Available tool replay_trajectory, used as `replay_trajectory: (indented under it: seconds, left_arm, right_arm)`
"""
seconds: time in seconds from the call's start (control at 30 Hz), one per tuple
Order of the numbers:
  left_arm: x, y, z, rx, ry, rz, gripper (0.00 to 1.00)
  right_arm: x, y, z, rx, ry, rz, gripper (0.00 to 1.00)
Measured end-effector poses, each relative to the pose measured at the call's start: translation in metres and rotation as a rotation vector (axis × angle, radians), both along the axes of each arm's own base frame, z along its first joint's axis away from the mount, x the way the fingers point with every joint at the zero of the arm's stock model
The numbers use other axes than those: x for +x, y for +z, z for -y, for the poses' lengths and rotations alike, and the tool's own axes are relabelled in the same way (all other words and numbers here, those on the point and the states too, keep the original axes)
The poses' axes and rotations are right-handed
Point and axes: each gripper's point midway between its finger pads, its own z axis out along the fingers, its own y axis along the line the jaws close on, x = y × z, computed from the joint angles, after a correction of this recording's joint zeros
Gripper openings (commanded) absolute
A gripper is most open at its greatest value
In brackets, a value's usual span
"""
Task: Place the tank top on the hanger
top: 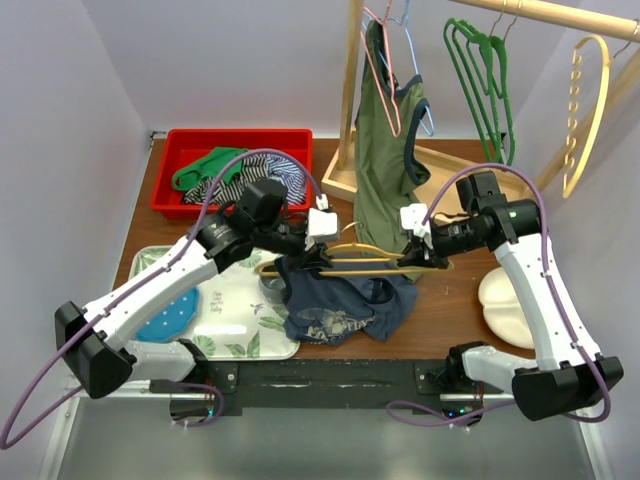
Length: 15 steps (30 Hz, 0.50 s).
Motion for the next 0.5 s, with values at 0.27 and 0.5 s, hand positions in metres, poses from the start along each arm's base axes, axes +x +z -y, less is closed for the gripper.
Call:
replay_trajectory:
  seconds: [0.27, 0.5]
  left_arm:
    - [0.002, 0.002, -0.013, -0.031, 0.179, -0.051, 0.0]
    - [-0.001, 0.027, -0.036, -0.125, 0.362, -0.069, 0.0]
  right_arm:
    - [0.004, -0.004, 0.008, -0.049, -0.17, -0.126, 0.92]
    - [0.033, 0.049, 0.033, -0.022, -0.515, 0.001, 0.98]
